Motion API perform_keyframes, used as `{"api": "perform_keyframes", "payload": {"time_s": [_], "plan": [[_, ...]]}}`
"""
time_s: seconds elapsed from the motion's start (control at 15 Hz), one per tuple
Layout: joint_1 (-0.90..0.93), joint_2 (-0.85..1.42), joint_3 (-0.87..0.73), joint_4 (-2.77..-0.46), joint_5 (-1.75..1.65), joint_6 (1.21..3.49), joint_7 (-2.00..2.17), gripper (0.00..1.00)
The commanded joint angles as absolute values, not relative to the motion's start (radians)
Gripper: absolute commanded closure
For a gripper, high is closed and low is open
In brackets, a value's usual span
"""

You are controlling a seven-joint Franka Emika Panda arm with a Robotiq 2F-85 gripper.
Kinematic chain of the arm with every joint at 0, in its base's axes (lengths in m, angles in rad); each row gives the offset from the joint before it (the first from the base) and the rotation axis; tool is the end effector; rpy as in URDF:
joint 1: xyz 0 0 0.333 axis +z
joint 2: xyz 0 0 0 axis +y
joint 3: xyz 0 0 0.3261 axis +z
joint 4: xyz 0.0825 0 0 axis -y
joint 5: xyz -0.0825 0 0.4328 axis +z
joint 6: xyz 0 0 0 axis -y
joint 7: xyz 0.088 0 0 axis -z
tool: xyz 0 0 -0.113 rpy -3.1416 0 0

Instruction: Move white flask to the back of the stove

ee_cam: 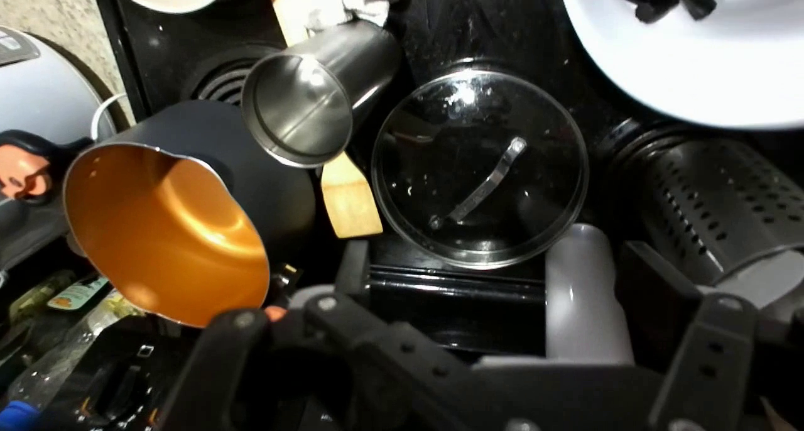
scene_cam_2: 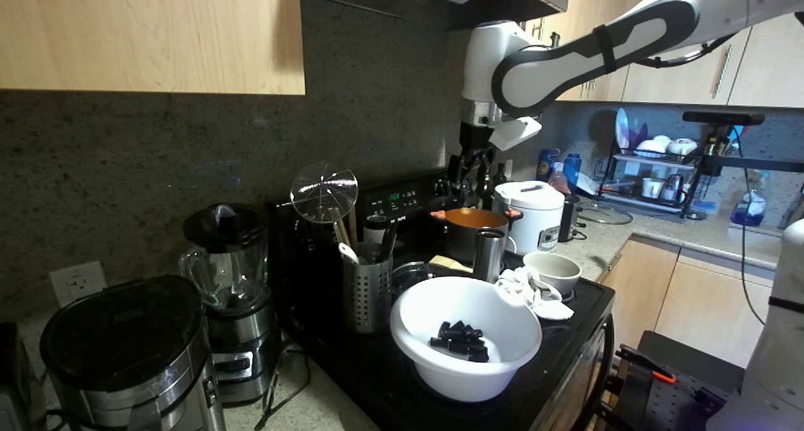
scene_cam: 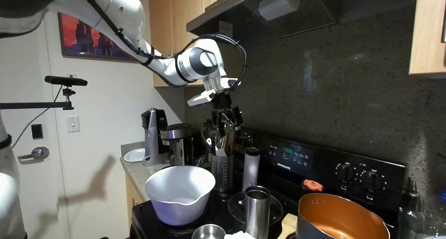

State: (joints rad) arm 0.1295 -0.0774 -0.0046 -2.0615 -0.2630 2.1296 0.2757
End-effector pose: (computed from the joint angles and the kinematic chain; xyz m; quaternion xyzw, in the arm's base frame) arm 0.5877 0.0609 0.4687 0.9906 -0.0134 0.0937 0.0991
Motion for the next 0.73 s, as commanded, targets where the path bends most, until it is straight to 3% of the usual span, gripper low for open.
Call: {"api": "perform_keyframes", "payload": {"time_s": [0.0, 0.13, 0.2, 0.67], "plan": [[0.098, -0.253, 0.027, -2.315, -0.257, 2.252, 0.231, 0.0], [0.094, -0.327, 0.039, -2.435, -0.254, 2.285, 0.231, 0.0], [0.083, -0.217, 0.047, -2.295, -0.252, 2.234, 0.249, 0.0], [0.076, -0.307, 0.058, -2.413, -0.247, 2.264, 0.245, 0.0]]}}
